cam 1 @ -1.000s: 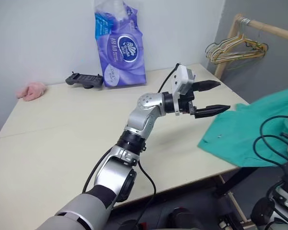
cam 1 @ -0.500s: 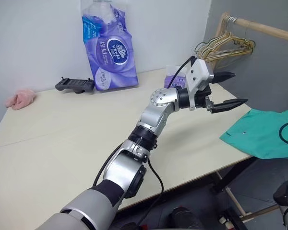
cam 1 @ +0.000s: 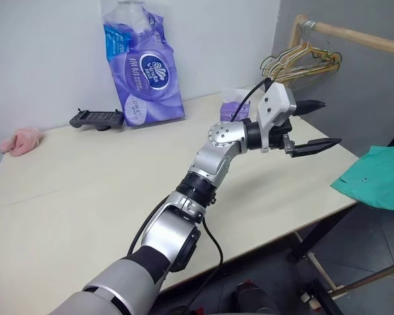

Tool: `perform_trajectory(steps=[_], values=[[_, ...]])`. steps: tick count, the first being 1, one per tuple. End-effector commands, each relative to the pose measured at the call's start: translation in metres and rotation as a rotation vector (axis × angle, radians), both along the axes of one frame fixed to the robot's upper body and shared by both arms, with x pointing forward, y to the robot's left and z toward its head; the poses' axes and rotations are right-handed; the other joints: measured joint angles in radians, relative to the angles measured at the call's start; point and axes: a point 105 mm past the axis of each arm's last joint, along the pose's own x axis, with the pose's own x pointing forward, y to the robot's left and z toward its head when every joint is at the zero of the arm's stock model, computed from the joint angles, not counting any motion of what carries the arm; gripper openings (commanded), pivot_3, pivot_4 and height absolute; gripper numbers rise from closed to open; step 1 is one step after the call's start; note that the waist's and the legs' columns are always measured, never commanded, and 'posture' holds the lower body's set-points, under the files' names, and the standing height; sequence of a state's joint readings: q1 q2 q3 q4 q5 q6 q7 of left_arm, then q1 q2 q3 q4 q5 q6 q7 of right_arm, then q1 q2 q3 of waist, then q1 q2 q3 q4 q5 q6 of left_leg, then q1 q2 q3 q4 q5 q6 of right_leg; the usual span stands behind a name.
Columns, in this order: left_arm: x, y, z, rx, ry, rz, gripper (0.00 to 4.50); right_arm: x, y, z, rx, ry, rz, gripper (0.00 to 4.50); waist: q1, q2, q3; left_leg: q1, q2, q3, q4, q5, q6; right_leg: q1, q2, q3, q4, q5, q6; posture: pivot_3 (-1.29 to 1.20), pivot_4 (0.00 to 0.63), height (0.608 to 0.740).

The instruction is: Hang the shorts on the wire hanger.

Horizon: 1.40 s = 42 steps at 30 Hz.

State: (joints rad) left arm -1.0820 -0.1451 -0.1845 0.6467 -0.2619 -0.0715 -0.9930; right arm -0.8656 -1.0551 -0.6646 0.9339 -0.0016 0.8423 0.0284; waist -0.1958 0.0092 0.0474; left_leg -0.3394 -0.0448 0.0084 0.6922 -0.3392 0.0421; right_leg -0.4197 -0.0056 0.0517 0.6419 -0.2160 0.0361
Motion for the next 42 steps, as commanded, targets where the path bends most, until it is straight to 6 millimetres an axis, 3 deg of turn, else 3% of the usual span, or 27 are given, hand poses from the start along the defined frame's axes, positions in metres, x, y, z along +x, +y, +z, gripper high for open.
perform_trajectory(steps=[1,10,26,33,42], values=[[-0.016,-0.014,0.018,-0.047,-0.043,-0.055,4.47,0.001,-0.005,0.009,0.011,-0.06,0.023,0.0,-0.003,0.0,0.0,0.0,0.0,0.001,0.0,0.0,0.0,0.0,0.0,0.001,0.0,0.0,0.0,-0.27,0.017,0.74],[-0.015,-0.012,0.018,-0.045,-0.049,-0.043,4.47,-0.008,-0.015,0.0,-0.013,-0.014,0.038,0.0,-0.012,-0.001,0.001,0.009,0.0,0.014,-0.003,-0.004,0.0,0.001,0.002,0.015,0.0,-0.001,0.005,-0.25,0.009,0.74],[-0.024,-0.009,0.03,-0.088,-0.066,-0.089,4.47,0.013,-0.004,0.028,-0.126,0.01,0.093,0.0,-0.027,-0.001,0.001,0.011,0.0,0.025,-0.002,-0.009,0.002,0.0,0.003,0.027,-0.001,-0.001,0.012,-0.25,0.023,0.74],[-0.024,-0.008,0.044,-0.09,-0.086,-0.087,4.47,0.007,-0.013,0.037,-0.174,0.001,0.068,0.0,-0.028,-0.003,0.021,0.012,0.0,0.027,-0.002,-0.01,0.003,0.0,0.004,0.029,0.0,-0.001,0.013,-0.25,0.107,0.74],[-0.022,-0.005,0.049,-0.083,-0.051,-0.083,4.47,0.006,-0.012,0.044,-0.159,0.009,0.083,0.0,-0.053,-0.011,0.11,0.013,0.0,0.033,-0.001,-0.011,0.005,-0.001,0.007,0.04,0.001,0.002,0.017,-0.26,0.21,0.74]])
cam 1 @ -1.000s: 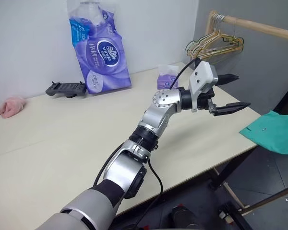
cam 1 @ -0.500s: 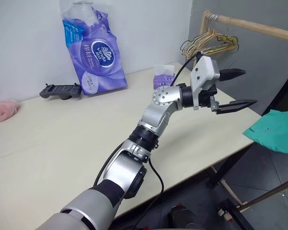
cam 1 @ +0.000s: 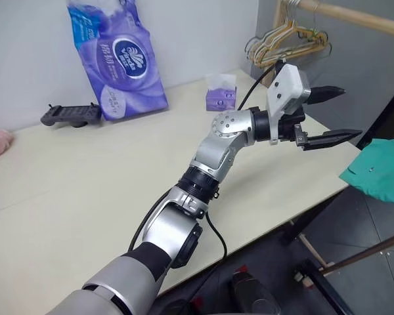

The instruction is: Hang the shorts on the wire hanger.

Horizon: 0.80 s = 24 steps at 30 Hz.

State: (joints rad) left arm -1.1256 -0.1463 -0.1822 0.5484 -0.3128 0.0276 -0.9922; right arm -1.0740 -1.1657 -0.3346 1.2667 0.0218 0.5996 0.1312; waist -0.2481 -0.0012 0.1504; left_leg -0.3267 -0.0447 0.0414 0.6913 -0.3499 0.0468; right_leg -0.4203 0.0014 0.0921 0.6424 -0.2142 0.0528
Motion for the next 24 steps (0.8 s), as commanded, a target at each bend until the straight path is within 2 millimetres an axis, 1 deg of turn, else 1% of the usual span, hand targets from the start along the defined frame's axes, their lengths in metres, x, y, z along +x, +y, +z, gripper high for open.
perform_trajectory(steps=[1,3,5,7,10,16,20,24], values=[[-0.009,-0.001,0.02,-0.053,-0.029,-0.026,4.47,-0.009,-0.008,0.02,-0.025,-0.048,-0.026,0.0,0.0,-0.001,0.015,0.0,0.0,0.0,0.0,0.0,0.0,-0.001,0.0,0.001,0.0,0.0,0.0,-0.26,0.218,0.74],[-0.01,-0.002,0.02,-0.051,-0.024,-0.028,4.47,-0.012,-0.009,0.019,-0.019,-0.051,-0.034,0.0,0.0,-0.001,0.028,-0.001,0.0,0.001,0.0,0.0,0.0,-0.001,0.0,0.001,0.0,-0.001,0.001,-0.26,0.23,0.74],[-0.01,-0.001,0.019,-0.048,-0.018,-0.027,4.47,-0.014,-0.011,0.019,-0.026,-0.051,-0.041,0.0,0.0,-0.004,0.041,-0.001,0.0,0.001,-0.001,-0.001,0.0,-0.002,-0.001,0.003,0.0,-0.002,0.002,-0.26,0.245,0.74],[-0.01,0.0,0.017,-0.044,-0.011,-0.025,4.47,-0.015,-0.013,0.02,-0.032,-0.058,-0.049,0.0,0.0,-0.007,0.056,-0.001,0.0,0.002,0.0,-0.002,0.001,-0.002,-0.003,0.004,-0.001,-0.002,0.003,-0.26,0.248,0.74],[-0.011,0.002,0.015,-0.04,-0.003,-0.026,4.47,-0.015,-0.013,0.025,-0.054,-0.061,-0.048,0.0,0.0,-0.008,0.066,-0.002,0.0,0.003,0.0,-0.003,0.002,-0.002,-0.004,0.005,-0.001,-0.002,0.005,-0.26,0.254,0.74],[-0.008,0.005,0.015,-0.04,0.003,-0.012,4.47,-0.009,-0.011,0.039,-0.088,-0.081,-0.037,0.0,-0.002,-0.007,0.077,-0.001,0.0,0.007,0.0,-0.004,0.001,-0.003,-0.005,0.008,-0.001,-0.003,0.006,-0.26,0.25,0.74],[-0.005,0.007,0.018,-0.049,0.001,-0.013,4.47,0.0,-0.004,0.058,-0.151,-0.093,-0.018,0.0,-0.004,-0.007,0.08,-0.001,0.0,0.009,0.001,-0.005,0.001,-0.004,-0.005,0.01,0.0,-0.003,0.006,-0.27,0.242,0.74],[-0.005,0.006,0.019,-0.048,-0.002,-0.016,4.47,0.005,0.0,0.062,-0.134,-0.115,-0.02,0.0,-0.004,-0.008,0.081,-0.001,0.0,0.01,0.001,-0.005,0.001,-0.004,-0.005,0.011,0.0,-0.002,0.007,-0.28,0.239,0.74]])
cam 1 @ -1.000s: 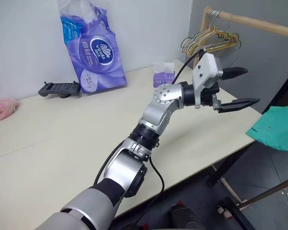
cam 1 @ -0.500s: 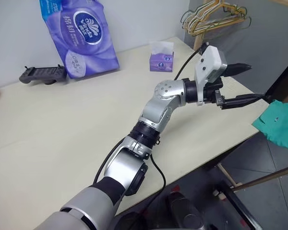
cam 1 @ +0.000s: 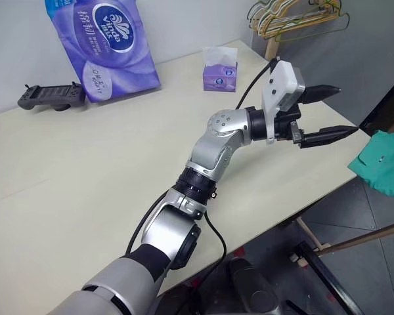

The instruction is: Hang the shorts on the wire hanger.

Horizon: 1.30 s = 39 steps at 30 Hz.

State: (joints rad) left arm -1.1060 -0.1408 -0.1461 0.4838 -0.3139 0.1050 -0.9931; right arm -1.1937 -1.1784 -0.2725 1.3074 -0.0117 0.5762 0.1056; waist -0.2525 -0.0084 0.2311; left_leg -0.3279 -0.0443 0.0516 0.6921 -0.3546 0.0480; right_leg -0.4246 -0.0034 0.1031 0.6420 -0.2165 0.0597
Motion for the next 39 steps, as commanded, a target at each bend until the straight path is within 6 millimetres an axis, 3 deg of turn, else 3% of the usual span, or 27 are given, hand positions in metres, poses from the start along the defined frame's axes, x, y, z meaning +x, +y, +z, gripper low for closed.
perform_trajectory(steps=[1,11,21,39], values=[[-0.006,-0.002,0.016,-0.036,-0.039,-0.025,4.47,-0.004,-0.004,0.037,-0.08,-0.096,-0.021,0.0,0.0,-0.001,0.001,0.0,0.0,0.0,0.0,0.0,0.0,0.0,0.0,0.0,0.0,0.0,0.0,-0.28,0.239,0.74],[-0.008,0.0,0.011,-0.023,-0.04,-0.038,4.47,-0.033,-0.025,0.04,-0.09,-0.146,-0.123,0.0,0.004,-0.001,0.002,-0.002,0.0,0.0,-0.001,-0.001,-0.001,-0.001,-0.001,0.0,-0.001,-0.001,0.002,-0.27,0.232,0.74],[-0.008,0.001,0.013,-0.017,-0.044,-0.04,4.47,-0.037,-0.027,0.025,0.035,-0.222,-0.149,0.0,0.004,-0.001,0.002,-0.002,0.0,0.001,0.0,-0.003,-0.001,-0.001,-0.001,0.001,-0.003,-0.002,0.003,-0.27,0.207,0.74],[-0.01,0.003,0.008,0.004,-0.039,-0.027,4.47,-0.045,-0.032,0.007,0.068,-0.214,-0.143,0.0,0.004,-0.001,0.002,-0.002,0.0,0.002,0.0,-0.003,-0.001,-0.001,-0.001,0.001,-0.003,-0.002,0.003,-0.25,0.199,0.74]])
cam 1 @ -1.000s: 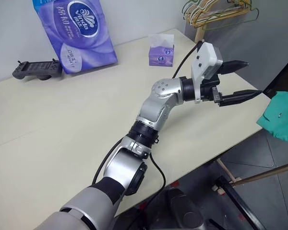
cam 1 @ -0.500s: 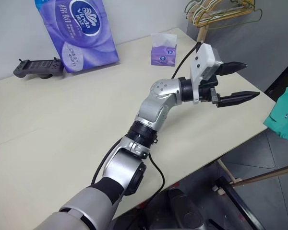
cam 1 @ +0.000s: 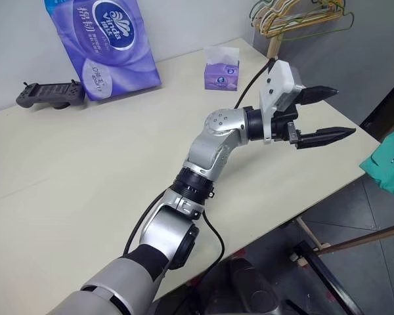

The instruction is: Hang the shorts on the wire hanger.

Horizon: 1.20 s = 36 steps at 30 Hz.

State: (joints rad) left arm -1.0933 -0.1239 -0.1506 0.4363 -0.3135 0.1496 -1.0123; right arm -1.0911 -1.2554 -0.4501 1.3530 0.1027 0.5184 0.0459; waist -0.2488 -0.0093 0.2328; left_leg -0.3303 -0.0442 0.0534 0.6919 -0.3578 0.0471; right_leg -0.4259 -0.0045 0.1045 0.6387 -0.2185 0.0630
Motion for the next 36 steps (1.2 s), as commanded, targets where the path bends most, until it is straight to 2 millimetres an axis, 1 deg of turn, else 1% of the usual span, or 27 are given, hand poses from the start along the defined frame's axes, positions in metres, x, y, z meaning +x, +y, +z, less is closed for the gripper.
perform_trajectory(steps=[1,10,18,25,29,36], values=[[-0.007,-0.001,0.008,-0.017,-0.035,-0.012,4.47,-0.009,-0.007,0.017,-0.033,-0.053,-0.016,0.0,0.0,0.0,0.0,0.0,0.0,0.0,0.0,0.0,0.0,0.0,0.0,0.0,0.0,0.0,0.0,-0.25,0.2,0.74],[-0.004,-0.001,0.01,-0.013,-0.045,-0.004,4.47,-0.004,-0.003,0.017,-0.017,-0.064,-0.005,0.0,0.0,0.0,0.0,0.0,0.0,0.0,0.0,0.0,0.0,0.0,0.0,0.0,0.0,0.0,0.0,-0.25,0.192,0.74],[-0.003,0.0,0.009,-0.01,-0.048,0.004,4.47,0.003,0.002,0.003,0.019,-0.04,0.018,0.0,0.0,0.0,0.0,0.0,0.0,0.0,0.001,0.0,0.0,0.0,0.0,0.0,0.001,0.0,0.0,-0.24,0.188,0.74],[-0.001,0.001,0.01,-0.008,-0.053,0.011,4.47,0.007,0.005,-0.002,0.03,-0.032,0.029,0.0,0.0,0.0,0.0,0.0,0.0,0.0,0.002,0.0,0.0,0.0,0.0,0.0,0.002,0.0,0.0,-0.24,0.184,0.74],[0.0,0.002,0.01,-0.007,-0.056,0.013,4.47,0.006,0.004,0.0,0.021,-0.029,0.029,0.0,0.0,0.0,0.0,0.0,0.0,0.0,0.002,0.0,0.0,0.0,0.0,0.0,0.002,0.0,0.0,-0.24,0.183,0.74],[0.0,0.002,0.012,-0.013,-0.059,0.014,4.47,0.006,0.003,0.014,-0.026,-0.027,0.037,0.0,0.0,0.001,-0.001,0.0,0.0,0.0,0.002,0.0,0.0,0.0,0.0,0.001,0.002,0.0,0.0,-0.24,0.182,0.74]])
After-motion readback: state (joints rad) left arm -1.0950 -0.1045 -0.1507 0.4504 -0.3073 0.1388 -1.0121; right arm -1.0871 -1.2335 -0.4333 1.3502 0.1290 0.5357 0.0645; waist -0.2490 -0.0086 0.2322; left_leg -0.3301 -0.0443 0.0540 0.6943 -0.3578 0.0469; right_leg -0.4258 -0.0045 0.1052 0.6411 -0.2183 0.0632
